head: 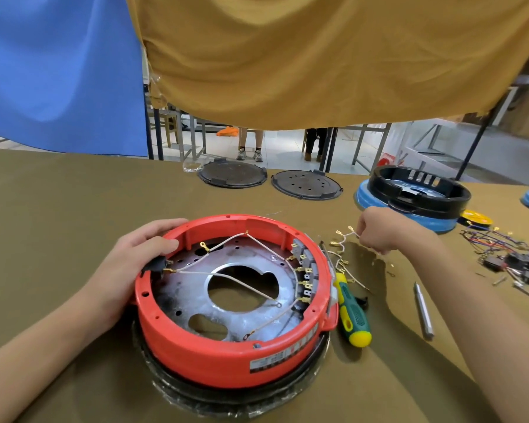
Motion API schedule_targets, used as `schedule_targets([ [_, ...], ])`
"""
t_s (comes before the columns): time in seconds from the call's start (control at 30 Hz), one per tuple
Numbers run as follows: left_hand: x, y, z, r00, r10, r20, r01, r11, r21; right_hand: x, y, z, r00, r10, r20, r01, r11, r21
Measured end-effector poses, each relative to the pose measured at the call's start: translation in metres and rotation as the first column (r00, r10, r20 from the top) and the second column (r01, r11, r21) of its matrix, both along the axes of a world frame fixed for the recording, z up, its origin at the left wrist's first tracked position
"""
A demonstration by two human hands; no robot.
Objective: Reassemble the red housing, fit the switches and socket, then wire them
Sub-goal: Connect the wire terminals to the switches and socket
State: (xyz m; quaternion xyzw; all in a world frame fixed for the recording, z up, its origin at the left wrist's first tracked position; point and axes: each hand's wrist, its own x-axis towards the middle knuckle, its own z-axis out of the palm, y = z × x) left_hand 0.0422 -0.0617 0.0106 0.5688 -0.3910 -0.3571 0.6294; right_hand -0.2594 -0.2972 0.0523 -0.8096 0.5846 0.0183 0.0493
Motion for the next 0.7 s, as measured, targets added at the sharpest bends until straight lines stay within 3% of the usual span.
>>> schedule_targets([
  [0.17,-0.001,-0.001,-0.001,1.000,0.003,-0.003,-0.003,1.000,0.000,0.005,-0.002,-0.001,0.998,0.056,0.030,-0.055,0.998,-0.030],
  [0.23,-0.002,-0.002,-0.001,1.000,-0.002,-0.001,0.002,1.000,-0.004,0.012,0.003,0.007,0.992,0.065,0.112,-0.082,0.984,0.155],
  [0.33,-0.003,-0.001,-0.002,1.000,0.000,0.001,0.000,1.000,-0.002,0.019,0.014,0.012,0.994,0.045,0.096,-0.080,0.911,0.404],
  [0.57,-0.003,-0.001,-0.001,1.000,-0.001,0.005,0.001,1.000,-0.001,0.011,0.014,0.017,0.994,0.053,0.097,-0.091,0.893,0.441],
  [0.7,-0.002,-0.001,-0.002,1.000,-0.010,0.013,0.010,1.000,0.006,0.013,0.017,0.018,0.994,0.105,-0.032,-0.075,0.861,0.503],
])
